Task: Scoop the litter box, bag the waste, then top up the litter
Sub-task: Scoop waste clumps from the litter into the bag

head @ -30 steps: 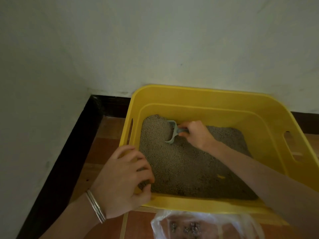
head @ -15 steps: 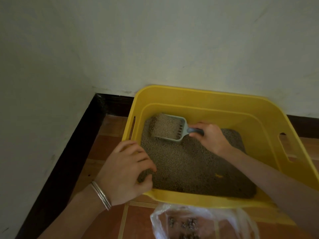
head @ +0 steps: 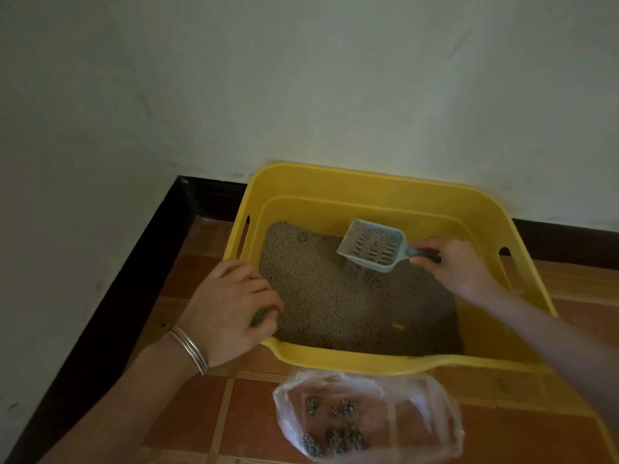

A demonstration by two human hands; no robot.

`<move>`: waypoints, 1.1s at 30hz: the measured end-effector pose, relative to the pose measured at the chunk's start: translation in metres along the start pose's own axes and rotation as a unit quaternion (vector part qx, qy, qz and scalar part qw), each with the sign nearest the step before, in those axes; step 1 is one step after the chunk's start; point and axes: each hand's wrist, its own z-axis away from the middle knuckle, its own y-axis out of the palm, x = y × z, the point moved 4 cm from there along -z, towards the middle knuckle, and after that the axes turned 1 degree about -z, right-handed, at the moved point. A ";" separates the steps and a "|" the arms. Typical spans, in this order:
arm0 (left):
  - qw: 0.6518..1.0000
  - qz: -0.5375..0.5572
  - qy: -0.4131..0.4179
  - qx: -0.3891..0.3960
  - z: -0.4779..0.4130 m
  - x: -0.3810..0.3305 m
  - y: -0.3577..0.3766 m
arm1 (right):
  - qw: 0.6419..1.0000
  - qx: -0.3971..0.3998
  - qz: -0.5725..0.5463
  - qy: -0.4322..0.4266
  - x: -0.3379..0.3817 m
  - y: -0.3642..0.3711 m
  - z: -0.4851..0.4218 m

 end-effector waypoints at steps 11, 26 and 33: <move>1.000 0.012 0.014 -0.006 0.001 -0.003 0.001 | 0.987 0.094 0.132 0.026 0.009 0.033 -0.030; 0.998 0.055 0.014 0.006 0.000 0.001 0.004 | 0.994 0.091 -0.003 -0.065 0.074 0.090 -0.097; 0.999 0.048 0.009 -0.004 -0.001 0.002 0.003 | 0.994 0.045 -0.054 -0.084 0.066 0.074 -0.076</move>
